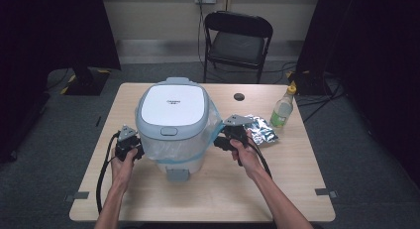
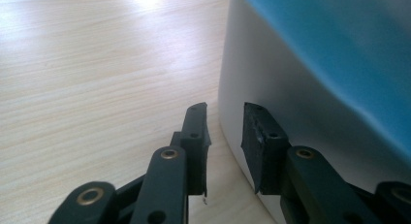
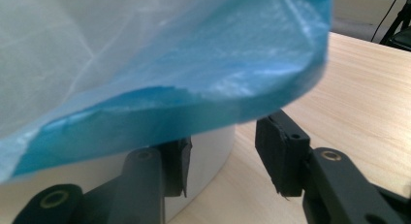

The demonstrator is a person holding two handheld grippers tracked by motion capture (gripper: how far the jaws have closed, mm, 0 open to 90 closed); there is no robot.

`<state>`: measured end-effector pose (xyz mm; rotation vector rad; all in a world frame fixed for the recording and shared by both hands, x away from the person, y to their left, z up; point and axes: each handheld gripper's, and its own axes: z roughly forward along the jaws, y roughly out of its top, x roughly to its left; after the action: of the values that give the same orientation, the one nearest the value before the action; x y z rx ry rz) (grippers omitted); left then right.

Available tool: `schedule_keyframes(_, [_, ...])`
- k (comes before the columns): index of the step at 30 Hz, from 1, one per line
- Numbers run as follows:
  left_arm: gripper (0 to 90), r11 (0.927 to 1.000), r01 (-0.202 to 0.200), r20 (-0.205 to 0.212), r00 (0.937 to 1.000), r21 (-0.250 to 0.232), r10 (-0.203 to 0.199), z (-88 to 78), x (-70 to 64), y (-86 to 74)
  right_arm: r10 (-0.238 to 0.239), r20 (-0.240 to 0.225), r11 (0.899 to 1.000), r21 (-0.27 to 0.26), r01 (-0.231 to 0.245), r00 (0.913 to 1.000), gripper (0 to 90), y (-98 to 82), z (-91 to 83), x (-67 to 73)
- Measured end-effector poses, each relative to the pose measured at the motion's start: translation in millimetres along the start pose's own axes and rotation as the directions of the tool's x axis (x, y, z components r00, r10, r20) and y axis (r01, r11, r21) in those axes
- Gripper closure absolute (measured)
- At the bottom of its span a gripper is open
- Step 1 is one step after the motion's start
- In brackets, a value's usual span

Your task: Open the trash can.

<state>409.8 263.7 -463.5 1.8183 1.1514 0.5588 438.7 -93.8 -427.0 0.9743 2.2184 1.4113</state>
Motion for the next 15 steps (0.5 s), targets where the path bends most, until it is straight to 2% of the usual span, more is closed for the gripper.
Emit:
schedule_keyframes(5, [72.2,0.9999,-0.013,-0.002,0.9999,-0.002,0.013,-5.2,-3.7,-0.6,0.005,-0.016,1.000,0.003,-0.005,0.9999,58.5,-3.0,-5.0,3.0])
schedule_keyframes(9, [75.9,0.9994,0.021,0.024,0.9995,-0.026,-0.020,-9.0,-3.9,-7.2,0.005,-0.030,1.000,0.003,-0.005,0.9995,61.8,-5.1,-7.9,8.0])
schedule_keyframes(15, [80.0,0.9996,0.011,0.022,0.9997,-0.025,-0.011,-19.3,-5.1,-12.9,-0.003,-0.064,1.000,0.009,0.004,0.9980,63.6,-5.9,-9.9,16.1])
